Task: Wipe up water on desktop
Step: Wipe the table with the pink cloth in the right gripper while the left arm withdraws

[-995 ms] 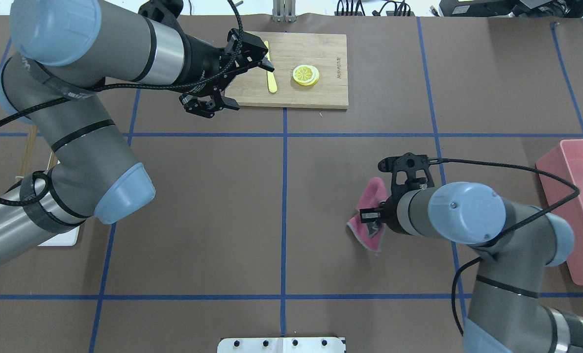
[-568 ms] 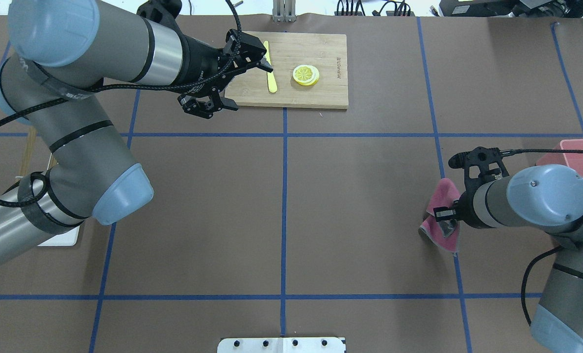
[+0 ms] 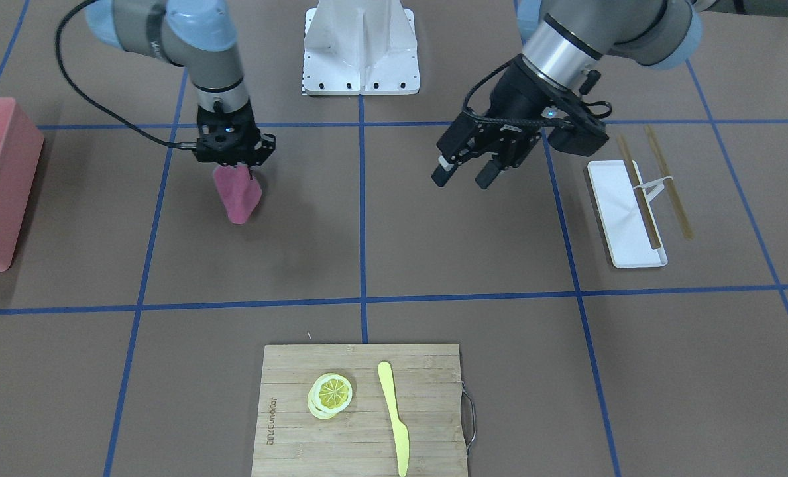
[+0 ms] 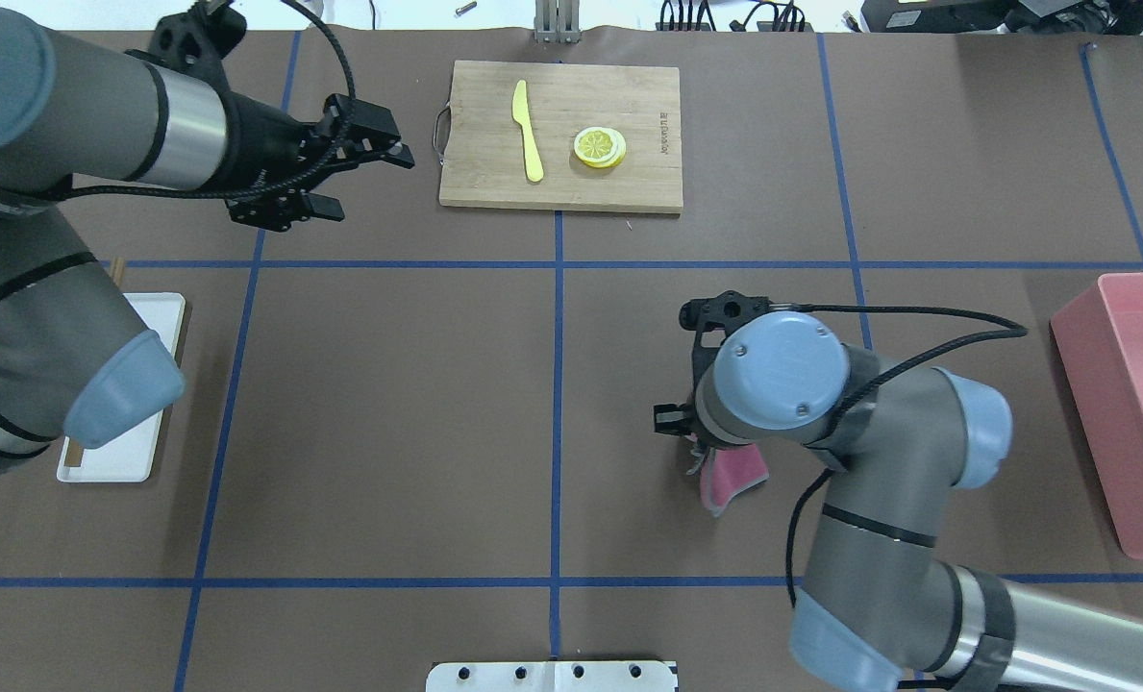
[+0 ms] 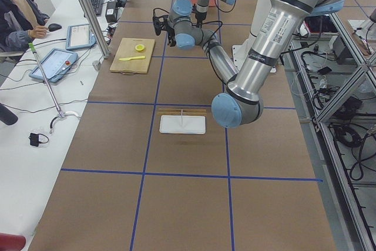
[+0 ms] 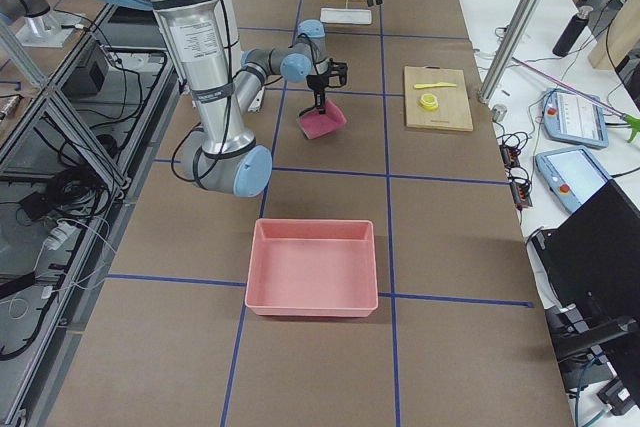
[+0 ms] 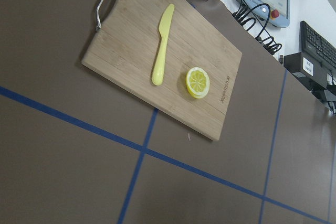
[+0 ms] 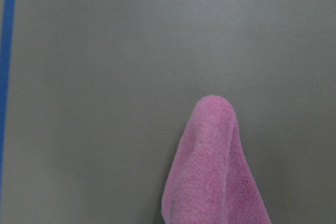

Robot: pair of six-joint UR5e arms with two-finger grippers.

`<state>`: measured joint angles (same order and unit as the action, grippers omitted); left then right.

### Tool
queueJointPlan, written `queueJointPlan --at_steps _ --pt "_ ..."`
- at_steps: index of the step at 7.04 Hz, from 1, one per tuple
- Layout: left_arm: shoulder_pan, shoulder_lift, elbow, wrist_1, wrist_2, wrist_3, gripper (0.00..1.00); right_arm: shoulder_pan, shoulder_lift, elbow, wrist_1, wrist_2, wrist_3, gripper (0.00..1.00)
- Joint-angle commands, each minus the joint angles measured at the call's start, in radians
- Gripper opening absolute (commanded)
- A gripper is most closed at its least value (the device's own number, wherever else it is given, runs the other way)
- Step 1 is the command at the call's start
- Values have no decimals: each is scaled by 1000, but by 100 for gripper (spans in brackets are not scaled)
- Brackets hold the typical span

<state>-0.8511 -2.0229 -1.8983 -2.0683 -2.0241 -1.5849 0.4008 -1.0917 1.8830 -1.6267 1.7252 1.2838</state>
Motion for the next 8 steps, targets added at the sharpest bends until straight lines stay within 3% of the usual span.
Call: queueJointPlan --at_steps 1,3,5,7,8 --pt "-127 77 -1 2 -129 136 97 -48 131 -100 -1 -32 101 0" --pt "-202 153 -7 0 -191 256 97 21 20 -64 33 -6 44 0" --pt "-256 202 -12 0 -224 339 97 137 -182 59 31 78 -149 0" --pt "-325 277 -10 0 -271 472 97 214 -372 123 33 88 -333 0" --pt "-351 321 -8 0 -272 555 97 213 -364 123 31 86 -330 0"
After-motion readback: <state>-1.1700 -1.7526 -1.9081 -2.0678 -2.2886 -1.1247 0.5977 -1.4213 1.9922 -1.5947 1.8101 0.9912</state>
